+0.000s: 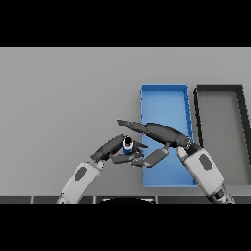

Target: Pick up the blue pipe and place it into the blue bin.

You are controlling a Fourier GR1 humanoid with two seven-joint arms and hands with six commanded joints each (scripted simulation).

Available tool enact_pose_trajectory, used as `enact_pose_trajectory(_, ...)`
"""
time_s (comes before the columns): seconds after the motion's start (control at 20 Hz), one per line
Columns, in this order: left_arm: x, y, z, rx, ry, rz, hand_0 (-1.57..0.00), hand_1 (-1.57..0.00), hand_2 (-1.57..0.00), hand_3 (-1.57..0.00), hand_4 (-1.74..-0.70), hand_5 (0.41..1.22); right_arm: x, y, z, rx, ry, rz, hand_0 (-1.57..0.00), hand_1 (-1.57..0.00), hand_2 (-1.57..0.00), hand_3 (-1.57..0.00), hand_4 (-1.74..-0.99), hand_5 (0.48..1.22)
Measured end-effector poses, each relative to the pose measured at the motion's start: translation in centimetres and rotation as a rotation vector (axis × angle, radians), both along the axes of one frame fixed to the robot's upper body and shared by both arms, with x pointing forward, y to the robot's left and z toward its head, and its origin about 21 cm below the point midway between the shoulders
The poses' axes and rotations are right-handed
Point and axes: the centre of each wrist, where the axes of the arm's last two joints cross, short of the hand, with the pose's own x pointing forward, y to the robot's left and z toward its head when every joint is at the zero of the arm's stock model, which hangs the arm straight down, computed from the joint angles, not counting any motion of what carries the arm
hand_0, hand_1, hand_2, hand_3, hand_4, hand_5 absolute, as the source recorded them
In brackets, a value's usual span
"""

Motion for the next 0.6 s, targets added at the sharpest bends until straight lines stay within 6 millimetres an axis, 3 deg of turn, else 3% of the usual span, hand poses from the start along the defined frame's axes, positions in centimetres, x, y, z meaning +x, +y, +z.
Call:
enact_pose_trajectory(0.25,0.2,0.4,-0.1,-0.017,0.032,-0.033,-1.57,-1.57,-1.57,-1.57,-1.45,1.221,1.2,3.4,-0.2,-0.035,0.030,0.074,0.00,-0.01,-0.02,0.00,-1.214,0.511)
enact_pose_trajectory(0.35,0.2,0.3,-0.1,-0.022,0.005,-0.041,-1.57,-1.57,-1.57,-1.57,-1.46,1.221,1.7,4.1,0.3,-0.041,0.020,0.094,-0.02,-0.11,-0.13,-0.05,-1.222,0.517)
enact_pose_trajectory(0.4,0.4,0.4,-0.3,-0.031,0.015,-0.043,-1.57,-1.57,-1.57,-1.57,-1.51,1.221,1.7,4.2,0.0,-0.049,0.034,0.106,-0.17,-0.24,-0.25,-0.14,-1.255,0.519)
enact_pose_trajectory(0.45,0.4,0.3,-0.5,-0.005,0.029,-0.023,-1.57,-1.57,-1.54,-1.30,-1.56,1.221,1.7,4.7,-0.2,-0.055,0.047,0.127,-0.40,-0.44,-0.43,-0.31,-1.303,0.520)
enact_pose_trajectory(0.5,0.1,0.2,-0.6,0.003,0.049,-0.021,-1.57,-1.57,-1.53,-1.14,-1.60,1.221,1.8,4.8,-0.3,-0.056,0.049,0.132,-0.63,-0.65,-0.66,-0.50,-1.383,0.523)
enact_pose_trajectory(0.6,0.6,-0.1,-0.2,0.011,0.059,-0.005,-1.57,-1.57,-1.54,-1.21,-1.65,1.221,2.3,5.8,0.1,-0.073,0.029,0.127,-0.97,-0.98,-0.99,-0.79,-1.496,0.555)
